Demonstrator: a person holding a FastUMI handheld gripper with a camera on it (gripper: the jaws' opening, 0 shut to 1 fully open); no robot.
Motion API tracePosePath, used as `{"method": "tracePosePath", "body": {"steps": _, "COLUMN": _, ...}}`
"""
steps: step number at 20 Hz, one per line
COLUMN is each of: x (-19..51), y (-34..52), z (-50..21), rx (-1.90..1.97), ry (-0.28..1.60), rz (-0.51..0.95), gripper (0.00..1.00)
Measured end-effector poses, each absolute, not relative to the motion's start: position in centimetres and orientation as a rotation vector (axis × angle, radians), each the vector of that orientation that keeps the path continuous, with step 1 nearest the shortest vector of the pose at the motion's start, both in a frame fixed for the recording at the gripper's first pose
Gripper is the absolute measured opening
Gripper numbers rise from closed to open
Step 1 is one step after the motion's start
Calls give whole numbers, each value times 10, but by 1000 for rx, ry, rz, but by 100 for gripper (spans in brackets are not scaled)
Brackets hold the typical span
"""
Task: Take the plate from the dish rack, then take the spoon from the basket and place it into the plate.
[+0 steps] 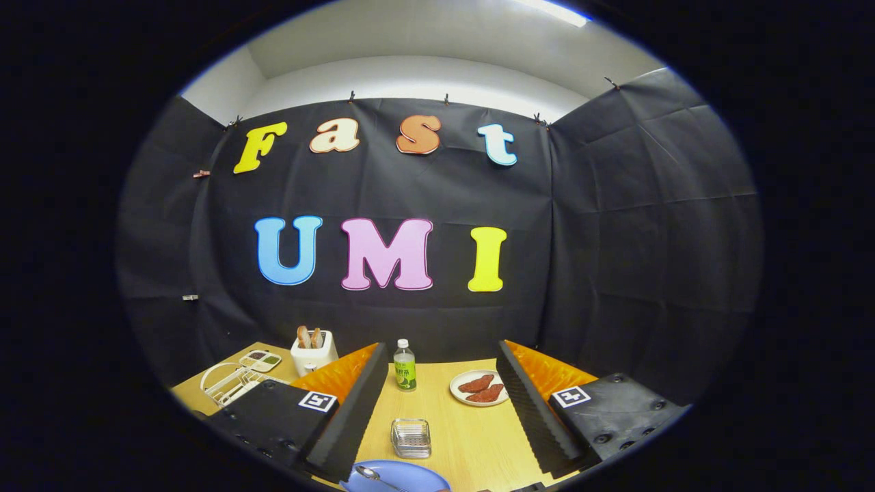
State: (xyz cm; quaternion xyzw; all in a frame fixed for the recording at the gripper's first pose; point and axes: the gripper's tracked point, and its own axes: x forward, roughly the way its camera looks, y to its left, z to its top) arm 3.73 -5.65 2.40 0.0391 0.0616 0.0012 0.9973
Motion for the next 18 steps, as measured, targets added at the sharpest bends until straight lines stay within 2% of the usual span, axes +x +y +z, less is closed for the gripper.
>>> {"method": "tracePosePath", "body": {"steps": 18, "x": 39, "y": -30, "z": 8, "rx": 122, "ry": 166, "rz": 27, "gripper": 98}}
